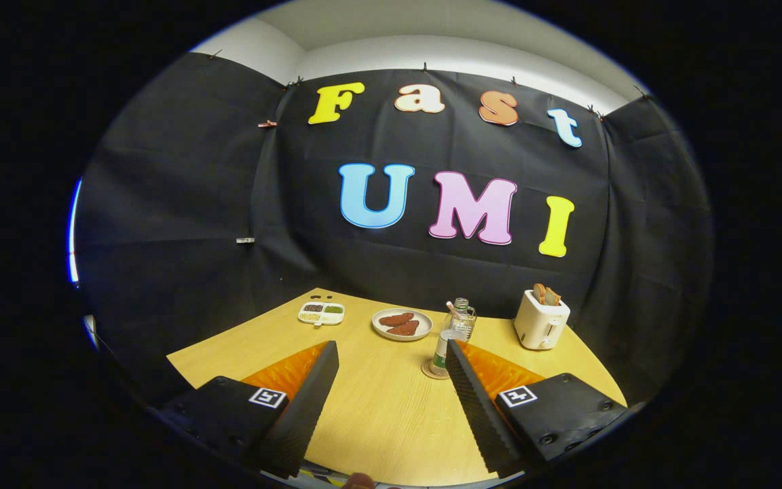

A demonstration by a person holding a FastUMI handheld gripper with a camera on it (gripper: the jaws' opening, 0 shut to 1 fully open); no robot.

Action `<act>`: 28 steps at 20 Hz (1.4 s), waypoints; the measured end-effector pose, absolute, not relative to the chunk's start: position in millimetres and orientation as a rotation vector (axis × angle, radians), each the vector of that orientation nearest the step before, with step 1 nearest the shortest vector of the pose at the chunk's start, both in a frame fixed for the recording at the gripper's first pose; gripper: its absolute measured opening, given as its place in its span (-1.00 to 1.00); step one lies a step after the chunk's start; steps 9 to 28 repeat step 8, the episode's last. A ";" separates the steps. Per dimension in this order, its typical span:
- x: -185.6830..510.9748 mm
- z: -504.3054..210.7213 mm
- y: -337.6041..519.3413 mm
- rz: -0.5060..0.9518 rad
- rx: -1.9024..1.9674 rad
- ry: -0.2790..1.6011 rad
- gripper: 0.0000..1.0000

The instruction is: Take the bottle from table, then pour the juice into the cup, finally place the bottle on the coaster

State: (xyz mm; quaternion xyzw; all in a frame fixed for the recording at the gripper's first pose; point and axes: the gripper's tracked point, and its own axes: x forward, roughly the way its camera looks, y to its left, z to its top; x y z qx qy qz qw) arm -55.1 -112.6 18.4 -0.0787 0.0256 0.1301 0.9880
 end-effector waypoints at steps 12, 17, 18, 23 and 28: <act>-81.5 21.8 -118.6 0.315 -0.165 0.050 0.94; -81.5 21.8 -118.6 0.315 -0.165 0.050 0.94; -81.5 21.8 -118.6 0.315 -0.165 0.050 0.94; -81.5 21.8 -118.6 0.315 -0.165 0.050 0.94; -81.5 21.8 -118.6 0.315 -0.165 0.050 0.94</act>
